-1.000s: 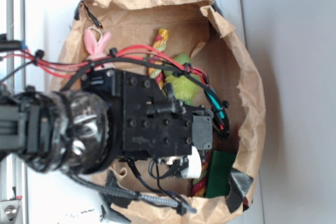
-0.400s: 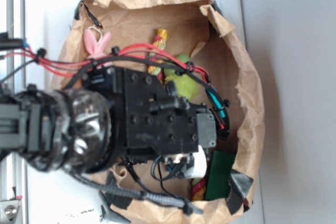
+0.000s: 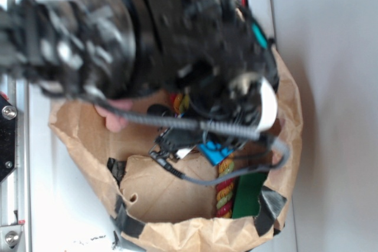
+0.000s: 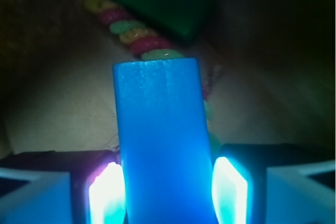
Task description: Grab the blue block.
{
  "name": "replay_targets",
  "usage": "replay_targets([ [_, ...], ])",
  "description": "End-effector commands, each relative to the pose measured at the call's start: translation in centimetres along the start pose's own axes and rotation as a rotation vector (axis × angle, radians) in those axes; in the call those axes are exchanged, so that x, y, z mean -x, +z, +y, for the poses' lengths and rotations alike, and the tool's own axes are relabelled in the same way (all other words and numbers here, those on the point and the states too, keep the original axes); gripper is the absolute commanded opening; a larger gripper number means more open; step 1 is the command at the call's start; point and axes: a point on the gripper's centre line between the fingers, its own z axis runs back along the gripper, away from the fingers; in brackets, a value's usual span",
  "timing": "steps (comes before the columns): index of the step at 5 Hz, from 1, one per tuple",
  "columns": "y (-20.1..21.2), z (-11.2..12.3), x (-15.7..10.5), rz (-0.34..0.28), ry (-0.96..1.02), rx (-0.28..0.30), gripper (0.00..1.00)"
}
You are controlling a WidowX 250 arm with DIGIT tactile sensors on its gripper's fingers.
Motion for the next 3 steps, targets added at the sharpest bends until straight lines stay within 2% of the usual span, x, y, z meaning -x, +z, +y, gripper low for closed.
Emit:
replay_targets([
  [1, 4.6, -0.6, -1.1, -0.070, 0.118, -0.137, 0.00],
  [3, 6.5, -2.0, -1.7, -0.002, 0.330, -0.173, 0.00],
])
